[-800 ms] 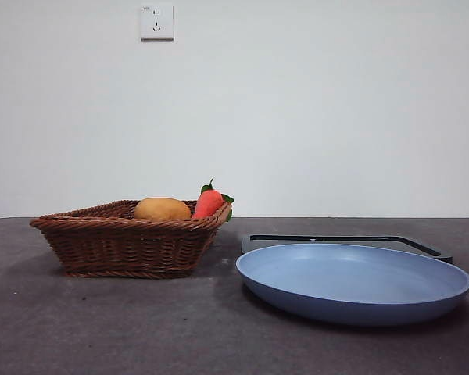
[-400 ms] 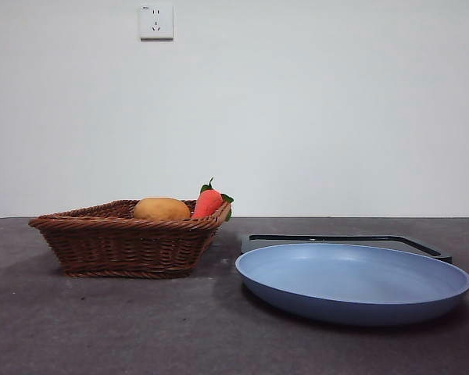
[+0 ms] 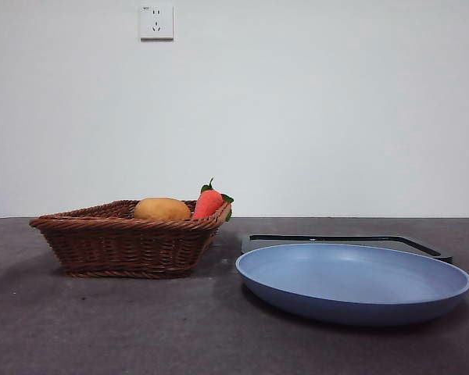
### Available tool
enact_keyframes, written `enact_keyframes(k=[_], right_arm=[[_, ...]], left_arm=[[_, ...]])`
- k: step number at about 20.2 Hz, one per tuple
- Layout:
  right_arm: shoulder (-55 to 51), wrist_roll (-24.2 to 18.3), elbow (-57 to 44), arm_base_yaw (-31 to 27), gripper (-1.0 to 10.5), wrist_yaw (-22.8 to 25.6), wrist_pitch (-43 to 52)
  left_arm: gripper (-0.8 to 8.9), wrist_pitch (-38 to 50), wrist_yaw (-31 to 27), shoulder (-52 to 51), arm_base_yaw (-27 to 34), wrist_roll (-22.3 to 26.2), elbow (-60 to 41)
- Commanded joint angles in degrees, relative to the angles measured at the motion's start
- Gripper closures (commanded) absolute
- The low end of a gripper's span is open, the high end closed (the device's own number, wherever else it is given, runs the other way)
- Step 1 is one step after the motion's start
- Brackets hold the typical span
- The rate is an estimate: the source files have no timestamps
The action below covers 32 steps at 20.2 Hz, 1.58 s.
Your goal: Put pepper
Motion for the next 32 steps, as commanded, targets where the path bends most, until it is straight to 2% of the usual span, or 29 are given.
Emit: enact_keyframes(k=[1, 9, 14, 19, 20, 22, 23, 24, 27, 32], right_arm=[[4.4, -4.8, 6.7, 0.1, 9.4, -1.5, -6.7], [18.1, -16.0, 24.3, 0.2, 9.4, -5.0, -29.1], [24.0, -22.2, 31.6, 0.2, 9.4, -6.3, -40.9], [24.5, -22.1, 31.9, 0.2, 9.3, -6.3, -41.4], [24.5, -22.0, 31.9, 0.2, 8.9, -6.3, -41.4], [24.5, -20.4, 31.9, 0.2, 7.3, -6.3, -41.4], [24.8, -19.9, 31.9, 0.2, 6.5, -6.3, -41.4], [25.3, -19.9, 31.9, 0.2, 6.3, -6.4, -41.4], [28.0, -19.8, 31.9, 0.2, 6.4, -10.6, -41.3], [37.4, -19.6, 31.9, 0.2, 6.4, -10.7, -38.6]], left_arm=[[8.07, -2.3, 3.3, 3.7, 0.1, 3.1, 3.9], [8.07, -12.3, 10.7, 9.3, 0.1, 8.5, 11.6], [8.07, -22.7, 11.0, 10.3, 0.1, 14.1, 16.3], [7.78, -24.2, 10.9, 10.3, 0.1, 14.3, 17.2], [6.93, -24.2, 10.7, 10.3, 0.1, 13.6, 17.2], [4.85, -24.0, 10.6, 10.3, 0.1, 12.8, 17.2], [4.62, -23.8, 10.7, 10.3, 0.1, 12.8, 17.2], [4.63, -23.8, 10.8, 10.3, 0.1, 12.8, 17.2], [4.63, -23.8, 10.8, 10.3, 0.1, 12.7, 17.2], [4.63, -23.8, 10.9, 10.3, 0.1, 12.6, 17.2]])
